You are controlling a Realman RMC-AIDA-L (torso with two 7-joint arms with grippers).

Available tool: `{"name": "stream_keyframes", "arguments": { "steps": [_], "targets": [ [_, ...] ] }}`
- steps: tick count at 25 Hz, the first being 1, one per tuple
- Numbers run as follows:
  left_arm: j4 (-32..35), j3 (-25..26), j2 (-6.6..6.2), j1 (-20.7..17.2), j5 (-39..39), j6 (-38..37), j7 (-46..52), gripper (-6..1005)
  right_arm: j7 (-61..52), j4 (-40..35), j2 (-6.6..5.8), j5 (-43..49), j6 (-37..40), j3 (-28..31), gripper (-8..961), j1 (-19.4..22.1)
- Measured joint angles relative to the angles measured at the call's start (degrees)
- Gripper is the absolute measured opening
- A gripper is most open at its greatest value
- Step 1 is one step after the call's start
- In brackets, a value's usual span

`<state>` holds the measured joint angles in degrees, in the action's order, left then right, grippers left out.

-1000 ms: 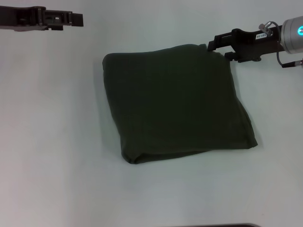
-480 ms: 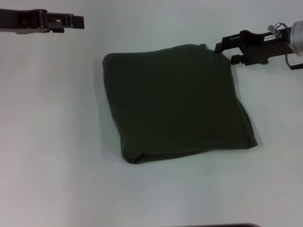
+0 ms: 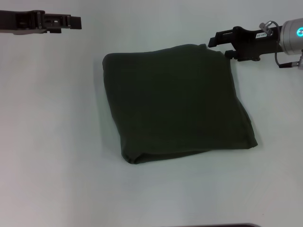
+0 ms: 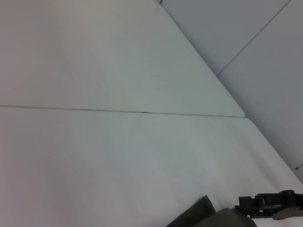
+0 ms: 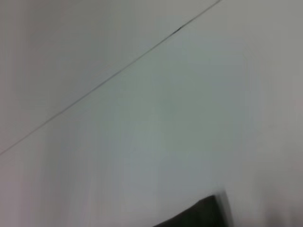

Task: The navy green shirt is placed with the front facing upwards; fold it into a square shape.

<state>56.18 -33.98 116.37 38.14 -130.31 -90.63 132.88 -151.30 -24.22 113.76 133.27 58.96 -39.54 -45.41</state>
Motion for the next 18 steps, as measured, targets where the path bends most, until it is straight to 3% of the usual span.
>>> {"name": "stream_keyframes", "arguments": {
  "steps": [18],
  "targets": [
    [0.0,-0.3,-0.01,0.0,0.3,0.2,-0.1,830,0.2,-0.7,-0.35,-0.1,1.7,0.5,616,0.4]
  ]
}}
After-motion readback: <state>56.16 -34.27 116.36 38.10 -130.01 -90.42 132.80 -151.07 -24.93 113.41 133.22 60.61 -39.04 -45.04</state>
